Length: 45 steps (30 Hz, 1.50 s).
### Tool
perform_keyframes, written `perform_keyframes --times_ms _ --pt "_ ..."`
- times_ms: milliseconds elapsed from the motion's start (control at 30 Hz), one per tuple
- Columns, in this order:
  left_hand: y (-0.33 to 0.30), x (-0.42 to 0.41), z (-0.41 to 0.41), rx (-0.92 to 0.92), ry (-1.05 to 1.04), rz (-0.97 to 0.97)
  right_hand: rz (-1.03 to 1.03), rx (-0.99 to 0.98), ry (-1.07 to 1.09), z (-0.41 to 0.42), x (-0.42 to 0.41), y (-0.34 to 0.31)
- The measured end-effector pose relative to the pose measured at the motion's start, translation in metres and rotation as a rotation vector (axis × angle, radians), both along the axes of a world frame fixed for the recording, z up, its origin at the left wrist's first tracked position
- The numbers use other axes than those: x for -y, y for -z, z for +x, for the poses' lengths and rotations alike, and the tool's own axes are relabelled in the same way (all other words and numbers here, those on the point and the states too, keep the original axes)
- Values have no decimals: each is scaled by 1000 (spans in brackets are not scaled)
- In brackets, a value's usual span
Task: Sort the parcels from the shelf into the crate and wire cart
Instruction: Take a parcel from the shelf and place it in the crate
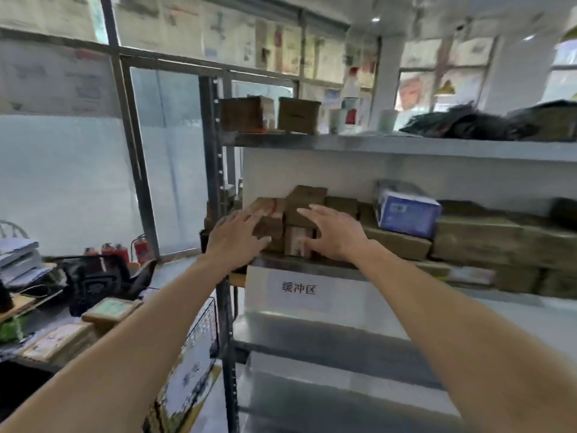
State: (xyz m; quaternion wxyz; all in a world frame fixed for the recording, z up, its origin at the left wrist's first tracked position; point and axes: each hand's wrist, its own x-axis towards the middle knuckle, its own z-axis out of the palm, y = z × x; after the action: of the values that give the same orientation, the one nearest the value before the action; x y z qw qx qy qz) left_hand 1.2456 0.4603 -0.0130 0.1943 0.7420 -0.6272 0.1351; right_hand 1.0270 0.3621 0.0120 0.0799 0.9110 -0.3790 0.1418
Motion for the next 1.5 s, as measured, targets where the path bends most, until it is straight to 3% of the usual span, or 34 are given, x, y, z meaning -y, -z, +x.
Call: perform_keyframes --times_ms 467,700,867,1067,1500 --pt "-12 52 -436 -106 467 -19 -51 14 489 -468 -56 -20" --pt "-6 71 -585 -83 609 21 -14 54 653 -626 -78 -4" --pt "-7 105 -648 -69 630 20 21 75 742 -696 -58 12" --pt "-9 173 -691 -116 574 26 40 122 709 -736 29 5" --pt "2 338 -731 -437 413 44 234 415 516 -751 220 15"
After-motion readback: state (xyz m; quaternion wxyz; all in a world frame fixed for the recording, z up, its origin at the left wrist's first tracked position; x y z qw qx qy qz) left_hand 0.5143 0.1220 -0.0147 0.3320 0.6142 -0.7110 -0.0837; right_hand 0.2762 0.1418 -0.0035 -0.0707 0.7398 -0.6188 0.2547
